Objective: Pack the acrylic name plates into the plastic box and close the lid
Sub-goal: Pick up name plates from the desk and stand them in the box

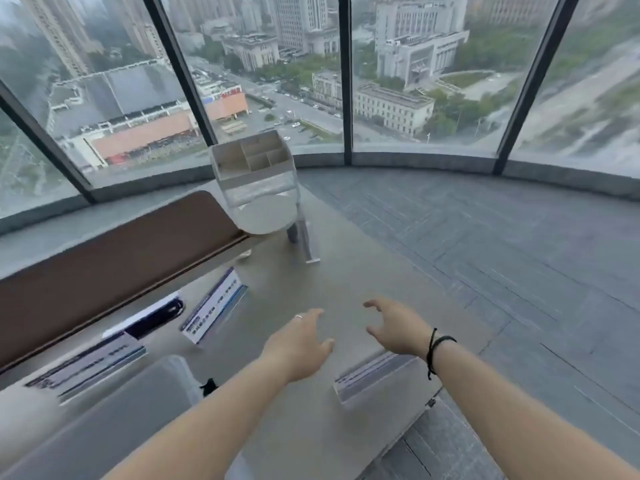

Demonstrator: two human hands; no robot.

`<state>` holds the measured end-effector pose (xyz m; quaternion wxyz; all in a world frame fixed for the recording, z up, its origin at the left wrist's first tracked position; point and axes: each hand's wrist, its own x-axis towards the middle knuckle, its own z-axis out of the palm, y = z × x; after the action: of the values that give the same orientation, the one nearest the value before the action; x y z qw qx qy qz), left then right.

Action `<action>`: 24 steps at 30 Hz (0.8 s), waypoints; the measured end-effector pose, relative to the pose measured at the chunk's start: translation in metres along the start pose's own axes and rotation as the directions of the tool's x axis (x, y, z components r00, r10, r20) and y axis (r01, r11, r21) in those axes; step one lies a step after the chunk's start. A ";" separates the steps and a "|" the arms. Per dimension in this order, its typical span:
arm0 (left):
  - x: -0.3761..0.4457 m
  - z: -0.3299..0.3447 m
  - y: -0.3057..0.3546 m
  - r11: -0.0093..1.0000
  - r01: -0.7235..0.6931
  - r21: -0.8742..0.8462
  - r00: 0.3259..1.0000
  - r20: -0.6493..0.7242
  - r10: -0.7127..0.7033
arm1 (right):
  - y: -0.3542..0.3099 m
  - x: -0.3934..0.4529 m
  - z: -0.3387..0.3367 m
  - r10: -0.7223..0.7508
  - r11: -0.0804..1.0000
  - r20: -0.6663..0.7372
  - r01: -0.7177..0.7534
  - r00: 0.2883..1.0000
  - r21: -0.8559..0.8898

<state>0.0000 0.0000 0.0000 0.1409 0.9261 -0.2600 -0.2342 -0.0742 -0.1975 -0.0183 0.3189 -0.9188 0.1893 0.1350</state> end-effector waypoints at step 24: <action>0.002 0.090 -0.014 0.973 0.041 0.228 0.981 0.176 -0.082 | 0.076 -0.011 0.064 0.215 0.964 -0.296 -0.155 0.930 0.215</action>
<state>-0.0384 -0.0018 -0.0831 0.0038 0.9180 -0.2677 -0.2924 -0.1251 -0.2093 -0.1038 0.3553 -0.8722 0.3361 -0.0033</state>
